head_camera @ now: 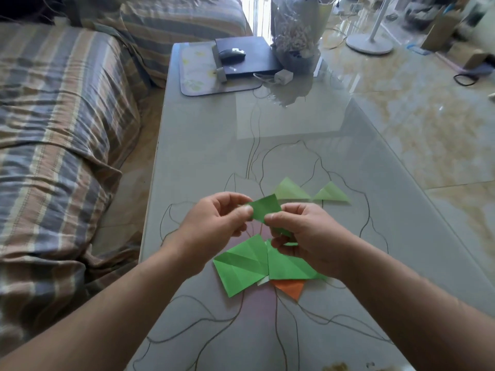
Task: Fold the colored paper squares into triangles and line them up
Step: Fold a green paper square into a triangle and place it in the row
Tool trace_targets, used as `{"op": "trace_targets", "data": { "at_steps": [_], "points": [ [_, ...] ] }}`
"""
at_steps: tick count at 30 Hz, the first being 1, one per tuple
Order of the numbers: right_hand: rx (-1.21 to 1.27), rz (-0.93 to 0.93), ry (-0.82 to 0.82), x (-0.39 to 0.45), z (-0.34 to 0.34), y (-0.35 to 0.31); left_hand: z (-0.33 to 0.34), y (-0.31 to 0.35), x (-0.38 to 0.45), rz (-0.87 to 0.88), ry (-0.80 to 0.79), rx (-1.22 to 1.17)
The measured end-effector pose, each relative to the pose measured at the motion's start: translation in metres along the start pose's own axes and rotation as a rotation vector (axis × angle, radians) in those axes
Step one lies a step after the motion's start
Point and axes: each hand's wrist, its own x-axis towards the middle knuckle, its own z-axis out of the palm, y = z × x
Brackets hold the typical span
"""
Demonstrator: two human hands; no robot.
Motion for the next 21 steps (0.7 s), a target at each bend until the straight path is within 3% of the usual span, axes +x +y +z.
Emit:
{"op": "trace_targets", "data": {
  "at_steps": [12,18,21],
  "points": [
    [-0.057,-0.039,0.225,0.008,-0.028,0.019,0.023,-0.014,0.02,-0.086,-0.022,0.042],
    [-0.15,-0.082,0.305,0.018,-0.029,0.027,0.008,-0.028,0.037,-0.068,0.081,0.146],
    [-0.32,-0.099,0.384,0.022,-0.032,0.033,-0.007,-0.042,0.053,-0.058,0.204,0.231]
  ]
}}
